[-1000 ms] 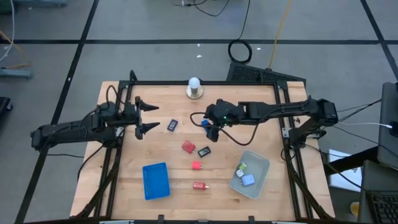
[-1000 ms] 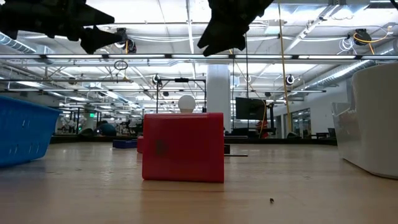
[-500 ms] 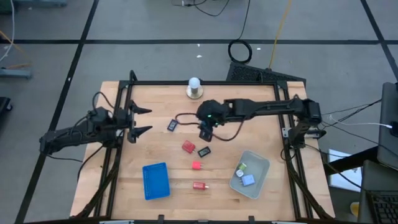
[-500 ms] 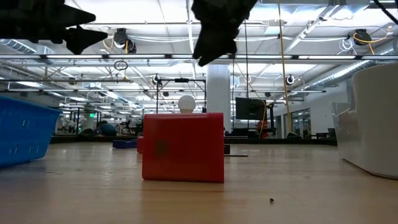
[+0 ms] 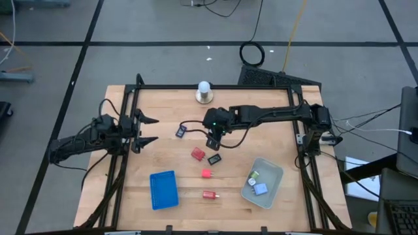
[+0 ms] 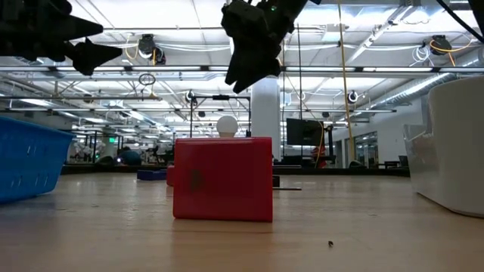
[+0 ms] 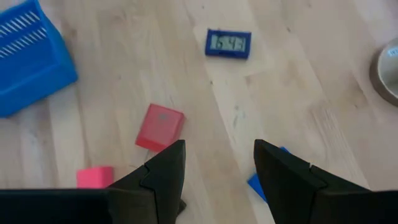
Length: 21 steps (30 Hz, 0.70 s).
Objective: Pick & Place Office items
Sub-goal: Put the top red charger adapter into the gray bin
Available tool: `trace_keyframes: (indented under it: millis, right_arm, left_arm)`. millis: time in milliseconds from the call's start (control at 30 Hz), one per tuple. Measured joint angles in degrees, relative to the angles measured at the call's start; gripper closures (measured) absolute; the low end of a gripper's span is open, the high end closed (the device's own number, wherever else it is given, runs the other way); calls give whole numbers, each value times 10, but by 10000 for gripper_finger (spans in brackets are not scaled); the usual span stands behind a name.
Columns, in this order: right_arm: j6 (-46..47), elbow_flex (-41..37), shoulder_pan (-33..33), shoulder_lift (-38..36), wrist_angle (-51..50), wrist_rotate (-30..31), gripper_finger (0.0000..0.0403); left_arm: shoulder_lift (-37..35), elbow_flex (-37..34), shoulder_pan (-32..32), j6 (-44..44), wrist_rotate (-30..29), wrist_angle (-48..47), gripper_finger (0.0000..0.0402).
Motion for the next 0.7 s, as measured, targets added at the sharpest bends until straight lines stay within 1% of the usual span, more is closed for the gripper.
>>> trace_keyframes:
  millis: [133, 300, 567, 700]
  right_arm:
    - [0, 0, 5, -5, -21, 0, 218]
    - [-16, 0, 13, -7, -40, 0, 218]
    - [-48, -1, 19, -7, -20, 0, 218]
    - [-37, -1, 20, -7, -2, -1, 218]
  left_arm:
    - [2, 1, 0, -41, 0, -2, 50]
    - [2, 1, 0, 13, -10, -4, 50]
    - [2, 1, 0, 11, -10, -4, 50]
    - [2, 1, 0, 8, -10, -4, 50]
